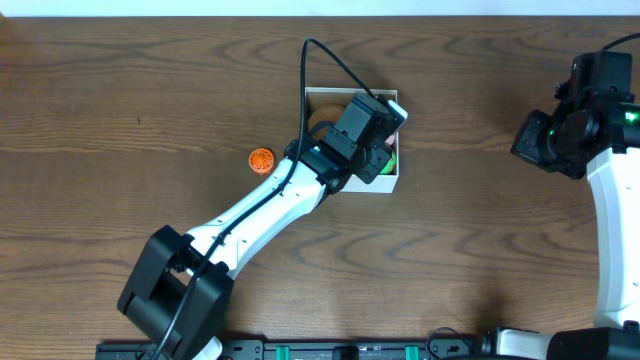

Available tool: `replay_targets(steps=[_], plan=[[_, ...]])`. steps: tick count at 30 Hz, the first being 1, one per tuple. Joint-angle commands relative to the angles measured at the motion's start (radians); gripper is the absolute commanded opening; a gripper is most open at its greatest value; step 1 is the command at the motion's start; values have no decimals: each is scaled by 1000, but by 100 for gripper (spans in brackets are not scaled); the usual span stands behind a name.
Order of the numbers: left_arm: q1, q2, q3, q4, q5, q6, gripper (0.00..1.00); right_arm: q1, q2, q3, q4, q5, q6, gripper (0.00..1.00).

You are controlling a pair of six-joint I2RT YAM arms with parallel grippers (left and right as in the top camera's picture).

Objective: Pack container

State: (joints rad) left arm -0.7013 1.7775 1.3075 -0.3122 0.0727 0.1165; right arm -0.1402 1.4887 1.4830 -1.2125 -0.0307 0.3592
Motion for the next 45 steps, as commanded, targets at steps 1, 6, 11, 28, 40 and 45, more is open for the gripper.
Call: replay_targets(steps=[1,6,11,28,40,45], plan=[[2,53,-2,-14,36,-25,6,-3,-2,-2,1,-5,11,2],[-2,128,-2,-27,51,-25,6,-3,-2,-2,0,-5,10,1],[-3,175,-2,-28,51,-24,6,-3,-2,-2,0,-5,10,2],[-2,-21,13,-4,-13,-20,9,-3,-2,-2,0,-5,10,1],[-1,22,13,105,-13,38,11,-3,-2,-2,0,-5,10,1],[14,79,13,195,-13,85,11,-3,-2,-2,-3,-26,10,1]])
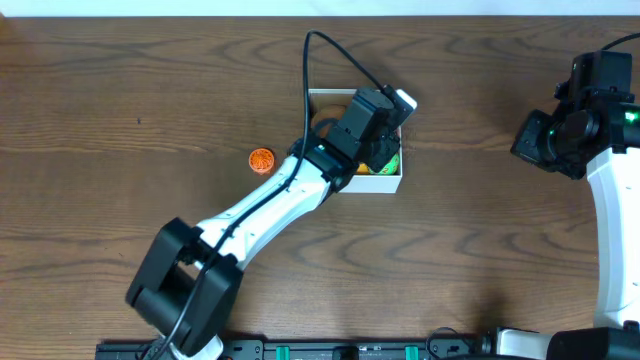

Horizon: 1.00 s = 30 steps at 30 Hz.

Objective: Pack container

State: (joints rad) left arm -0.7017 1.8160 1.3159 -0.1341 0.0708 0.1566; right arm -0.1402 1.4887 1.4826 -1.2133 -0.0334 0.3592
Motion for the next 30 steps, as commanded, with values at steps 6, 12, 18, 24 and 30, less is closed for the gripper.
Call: replay_targets(steps=[6,12,18,24,30], plan=[[66,113,5,30,-12,45,11,-3,-2,-2,-1,-28,11,2],[125,177,5,66,-11,45,11,-3,-2,-2,-2,-72,11,1],[140,226,5,69,-2,45,11,-3,-2,-2,-1,-72,11,2],[122,251,5,69,1,45,11,-3,-2,-2,-2,-72,10,2],[110,179,7,74,-1,60,12,-3,-2,-2,1,-72,10,2]])
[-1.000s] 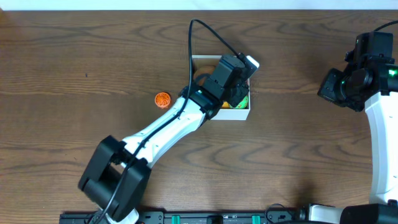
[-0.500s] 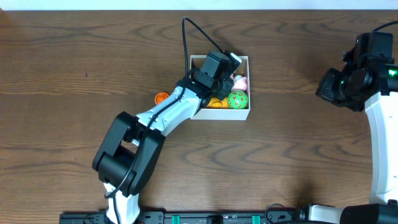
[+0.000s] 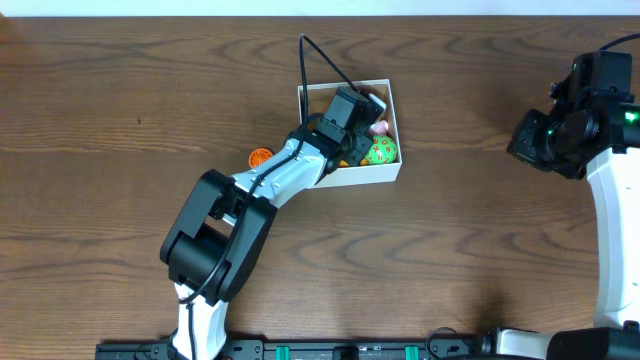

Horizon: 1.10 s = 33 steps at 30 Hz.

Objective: Pack container

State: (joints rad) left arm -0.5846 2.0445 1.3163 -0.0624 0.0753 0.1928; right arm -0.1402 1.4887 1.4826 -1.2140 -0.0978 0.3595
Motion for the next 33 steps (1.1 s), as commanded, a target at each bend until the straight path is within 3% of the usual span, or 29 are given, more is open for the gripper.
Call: replay_targets(steps=[1,9,15,20,33], plan=[[-7,-72,6,5,-5,24,11,-3,-2,-2,4,-7,10,2],[-9,-284,7,-10,-5,23,13,-3,-2,-2,17,-8,10,1],[-52,-373,6,-166,-5,-50,13,-3,-2,-2,18,-8,10,1],[-121,-347,5,-305,-5,-113,13,-3,-2,-2,24,-8,10,1],[-155,-177,4,-265,-6,-84,13,-3,-2,-2,18,-8,10,2]])
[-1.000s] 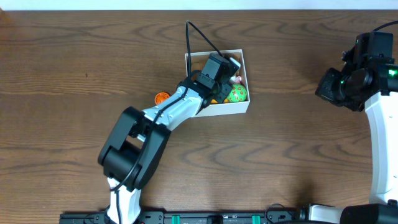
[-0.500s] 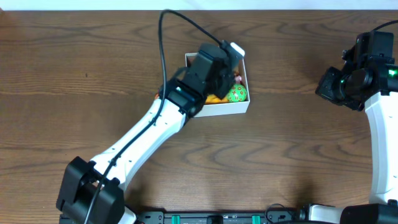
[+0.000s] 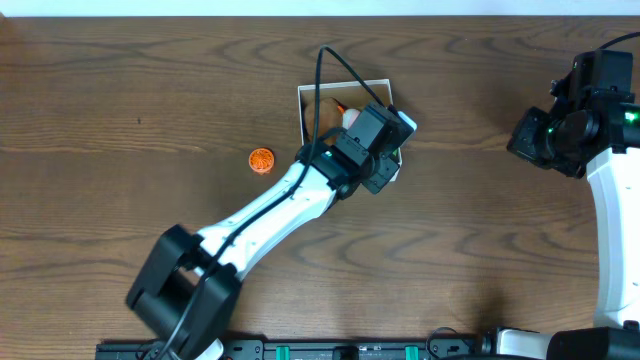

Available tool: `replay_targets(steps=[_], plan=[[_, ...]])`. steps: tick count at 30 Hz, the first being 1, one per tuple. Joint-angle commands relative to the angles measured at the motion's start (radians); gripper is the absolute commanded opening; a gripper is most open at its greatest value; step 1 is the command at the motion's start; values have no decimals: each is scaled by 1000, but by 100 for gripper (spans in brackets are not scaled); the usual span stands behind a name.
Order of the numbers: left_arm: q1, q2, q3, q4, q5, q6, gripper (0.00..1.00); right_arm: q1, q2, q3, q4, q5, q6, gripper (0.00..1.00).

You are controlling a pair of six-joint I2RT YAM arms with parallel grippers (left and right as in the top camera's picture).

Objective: Pack container

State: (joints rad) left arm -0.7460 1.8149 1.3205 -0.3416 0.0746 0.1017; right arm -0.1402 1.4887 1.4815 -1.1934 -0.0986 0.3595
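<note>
A white open container [image 3: 312,92] stands at the table's middle, back of centre. My left gripper [image 3: 388,140] hangs over its right half, and the wrist hides the fingers and most of the contents. A brown item [image 3: 324,116] and an orange bit [image 3: 338,104] show in the left part of the container, and a sliver of green [image 3: 398,156] shows at its right wall. A small orange round item [image 3: 261,160] lies on the table left of the container. My right gripper [image 3: 532,140] is held far off at the right edge, with nothing seen in it.
The left arm [image 3: 270,210] runs diagonally from the front left up to the container, its cable arching over the container's back edge. The right arm [image 3: 610,200] stands along the right edge. The table [image 3: 120,80] is dark wood.
My left wrist was low inside the container near its middle, leaving a green ball and a pink item in view. Now it is higher, over the right half, and covers them. The right arm has not moved.
At the two oldest moments my left wrist covered the container's right half. Then it was down inside the container, which sat slightly further left, with a green ball and pink item showing. Now it is over the right side again. The orange item on the table stayed put.
</note>
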Motion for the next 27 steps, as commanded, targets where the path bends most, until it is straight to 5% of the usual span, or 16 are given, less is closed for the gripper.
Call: replay_targets(steps=[1,27], plan=[[6,77,0,31,-5,20,12,-3,-2,-1,-3,-7,10,2],[6,206,-3,44,68,-28,11,-3,-2,-1,-14,-7,3,1]])
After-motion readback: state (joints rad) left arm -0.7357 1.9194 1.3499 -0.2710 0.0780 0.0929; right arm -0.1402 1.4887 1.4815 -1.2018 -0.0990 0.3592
